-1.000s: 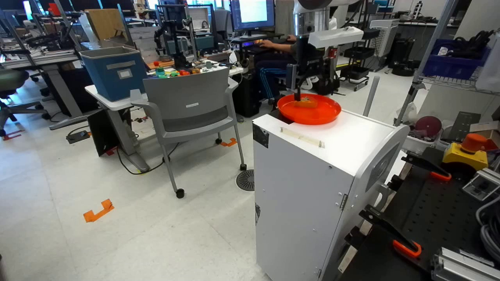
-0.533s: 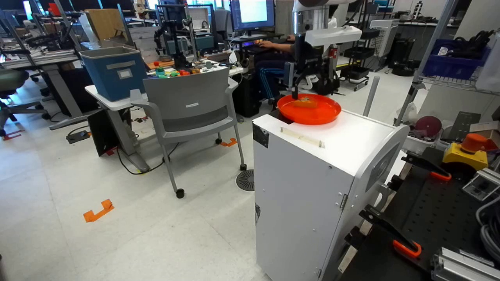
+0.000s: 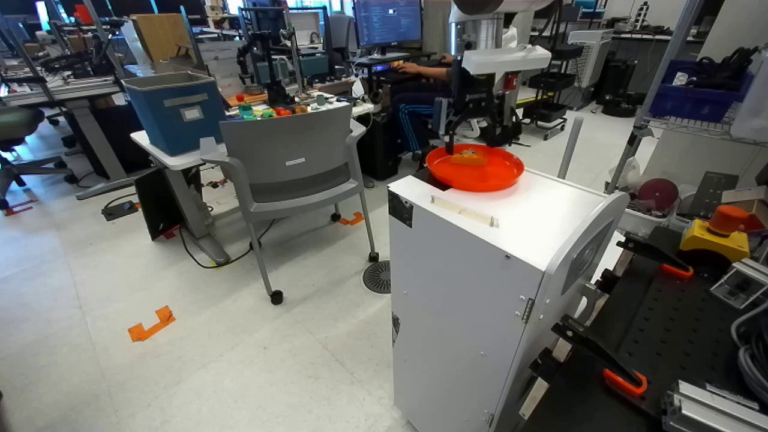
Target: Remove the pizza slice from the plate
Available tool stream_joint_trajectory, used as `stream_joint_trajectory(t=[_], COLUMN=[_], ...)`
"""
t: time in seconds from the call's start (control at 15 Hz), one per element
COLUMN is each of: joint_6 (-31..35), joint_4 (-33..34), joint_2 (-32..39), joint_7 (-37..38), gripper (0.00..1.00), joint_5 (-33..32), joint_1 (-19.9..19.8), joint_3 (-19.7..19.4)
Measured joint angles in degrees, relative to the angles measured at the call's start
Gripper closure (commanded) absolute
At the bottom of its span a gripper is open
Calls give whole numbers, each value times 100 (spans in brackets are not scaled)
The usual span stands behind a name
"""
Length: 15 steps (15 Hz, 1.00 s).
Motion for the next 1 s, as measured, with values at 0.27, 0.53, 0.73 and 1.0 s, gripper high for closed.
stream_joint_trajectory(t=[0.27, 0.53, 0.73, 1.0], joint_6=[1, 10, 21, 38], joint_4=[194, 327, 360, 366], joint_2=[94, 190, 226, 258], joint_7=[237, 422, 526, 597], gripper=[0, 0, 0, 0], joint_5=[205, 207, 207, 207], joint_1=[-33, -33, -29, -26], joint_3=[-6, -21, -45, -64])
